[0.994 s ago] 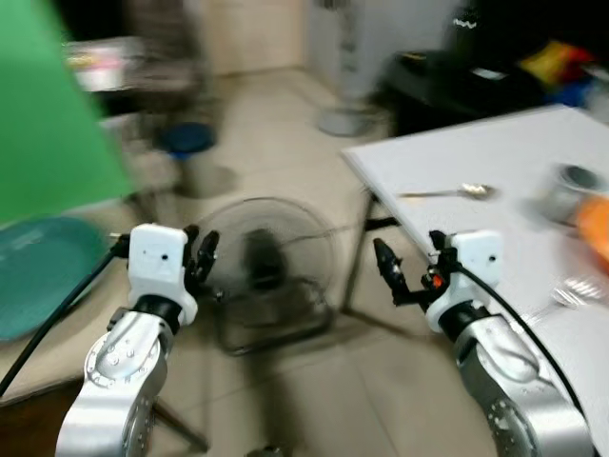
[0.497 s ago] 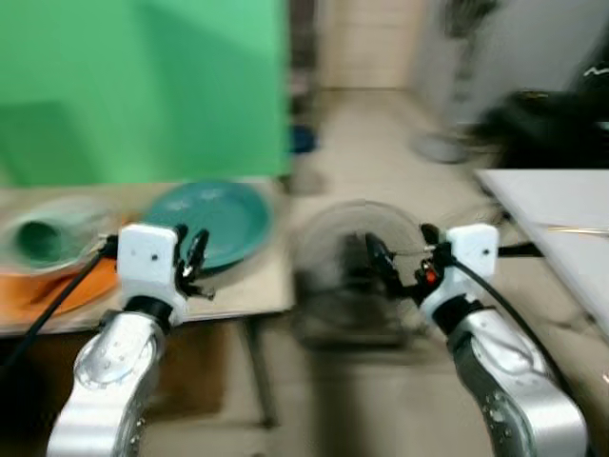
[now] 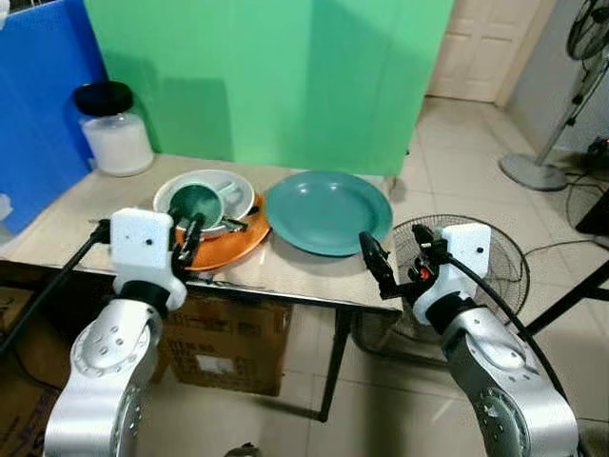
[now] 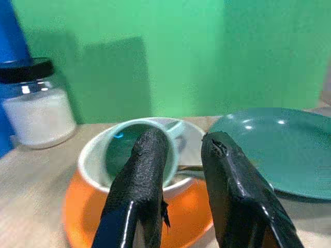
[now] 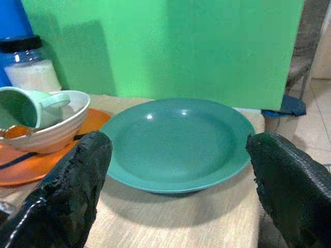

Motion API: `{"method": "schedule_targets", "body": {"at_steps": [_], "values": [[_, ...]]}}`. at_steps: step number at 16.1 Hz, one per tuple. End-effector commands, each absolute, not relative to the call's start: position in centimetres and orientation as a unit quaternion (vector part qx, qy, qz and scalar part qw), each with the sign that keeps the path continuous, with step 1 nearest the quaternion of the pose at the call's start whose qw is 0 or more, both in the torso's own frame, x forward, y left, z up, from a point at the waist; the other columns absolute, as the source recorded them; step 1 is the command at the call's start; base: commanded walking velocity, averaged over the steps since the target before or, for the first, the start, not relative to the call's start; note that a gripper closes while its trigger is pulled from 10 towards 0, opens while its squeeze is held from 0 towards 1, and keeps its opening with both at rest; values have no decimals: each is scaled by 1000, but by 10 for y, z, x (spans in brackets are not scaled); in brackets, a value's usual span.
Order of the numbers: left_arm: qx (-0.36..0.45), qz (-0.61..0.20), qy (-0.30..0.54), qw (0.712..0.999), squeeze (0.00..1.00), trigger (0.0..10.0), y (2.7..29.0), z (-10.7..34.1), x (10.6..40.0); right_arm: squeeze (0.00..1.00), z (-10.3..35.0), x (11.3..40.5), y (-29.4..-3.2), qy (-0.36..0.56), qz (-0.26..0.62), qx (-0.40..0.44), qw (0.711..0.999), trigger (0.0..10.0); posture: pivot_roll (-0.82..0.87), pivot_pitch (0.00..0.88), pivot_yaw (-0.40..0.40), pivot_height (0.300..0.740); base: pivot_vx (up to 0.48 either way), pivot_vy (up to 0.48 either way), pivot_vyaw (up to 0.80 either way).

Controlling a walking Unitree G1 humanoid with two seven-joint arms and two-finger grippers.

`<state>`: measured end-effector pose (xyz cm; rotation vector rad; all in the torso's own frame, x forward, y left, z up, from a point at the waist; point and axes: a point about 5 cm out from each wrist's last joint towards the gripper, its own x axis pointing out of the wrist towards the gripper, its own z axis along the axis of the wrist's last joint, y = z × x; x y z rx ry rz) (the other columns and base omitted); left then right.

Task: Setting the table

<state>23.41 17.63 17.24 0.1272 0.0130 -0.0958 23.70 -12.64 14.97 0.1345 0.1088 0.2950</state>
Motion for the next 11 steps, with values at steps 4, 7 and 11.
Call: {"method": "schedule_targets", "body": {"at_steps": [4, 7, 11], "values": [[65, -71, -7, 995, 0, 10000, 170, 182, 237, 0, 150, 239, -134, 56, 122, 68, 989, 10000, 173, 0, 18, 740, 299, 0, 0], [69, -87, -11, 994, 0, 10000, 168, 185, 237, 0, 151, 238, -133, 55, 133, 58, 988, 10000, 172, 0, 22, 740, 309, 0, 0], [72, -100, -12, 992, 0, 10000, 165, 186, 236, 0, 153, 241, -133, 49, 127, 55, 989, 10000, 177, 0, 18, 740, 315, 0, 600]]}}
